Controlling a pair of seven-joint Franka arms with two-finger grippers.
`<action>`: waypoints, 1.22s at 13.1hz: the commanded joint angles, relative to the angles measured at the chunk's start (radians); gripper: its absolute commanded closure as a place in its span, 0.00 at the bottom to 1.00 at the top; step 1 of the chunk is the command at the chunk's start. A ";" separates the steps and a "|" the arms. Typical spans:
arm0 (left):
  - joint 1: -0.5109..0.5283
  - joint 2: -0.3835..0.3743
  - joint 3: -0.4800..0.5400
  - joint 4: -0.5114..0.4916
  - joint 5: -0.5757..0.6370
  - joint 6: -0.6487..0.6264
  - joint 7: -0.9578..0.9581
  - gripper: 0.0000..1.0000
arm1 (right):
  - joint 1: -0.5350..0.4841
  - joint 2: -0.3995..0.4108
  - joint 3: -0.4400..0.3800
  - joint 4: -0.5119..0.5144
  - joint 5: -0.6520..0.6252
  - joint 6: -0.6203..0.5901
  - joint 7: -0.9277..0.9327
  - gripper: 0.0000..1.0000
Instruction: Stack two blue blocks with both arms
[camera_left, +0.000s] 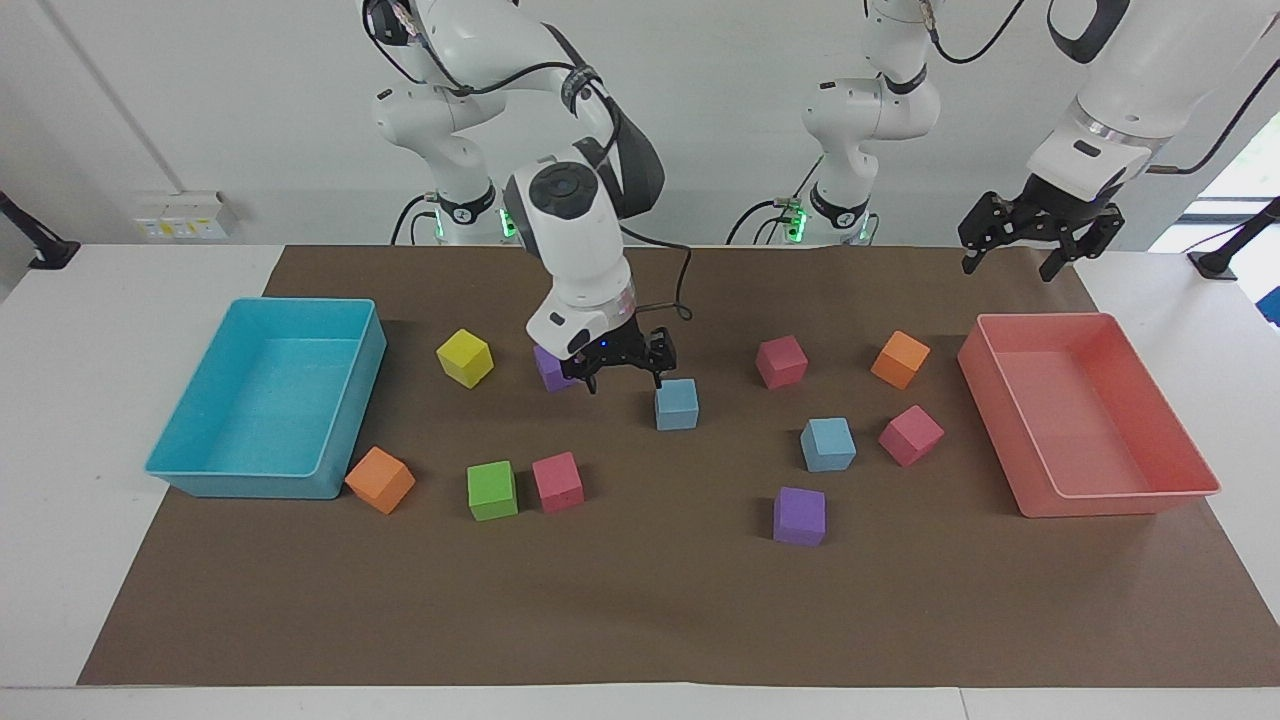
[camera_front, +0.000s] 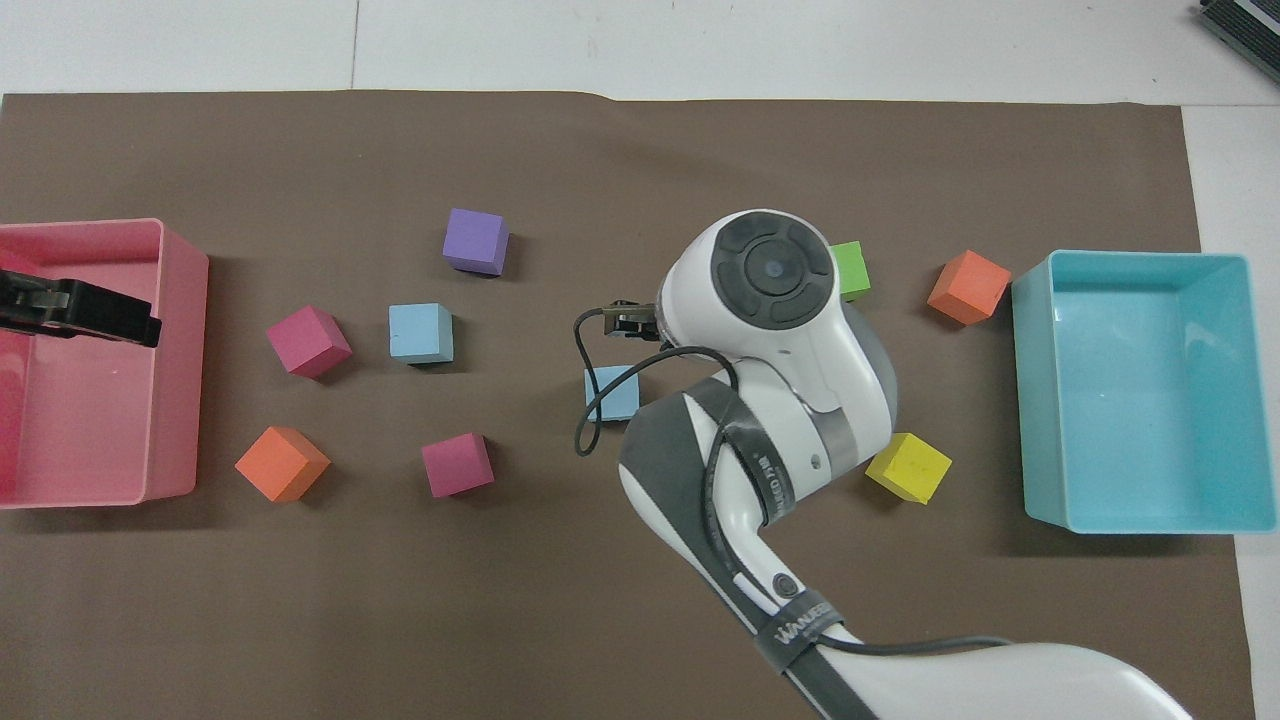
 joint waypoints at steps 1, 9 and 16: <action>-0.002 0.051 -0.006 0.001 0.001 0.066 -0.055 0.00 | -0.070 -0.027 0.016 -0.070 0.143 0.013 -0.152 0.00; -0.089 0.139 -0.006 -0.149 0.004 0.307 -0.149 0.00 | -0.102 -0.019 0.016 -0.276 0.633 0.162 -0.451 0.00; -0.161 0.197 -0.003 -0.362 0.015 0.567 -0.267 0.00 | -0.119 0.005 0.015 -0.326 0.797 0.157 -0.533 0.45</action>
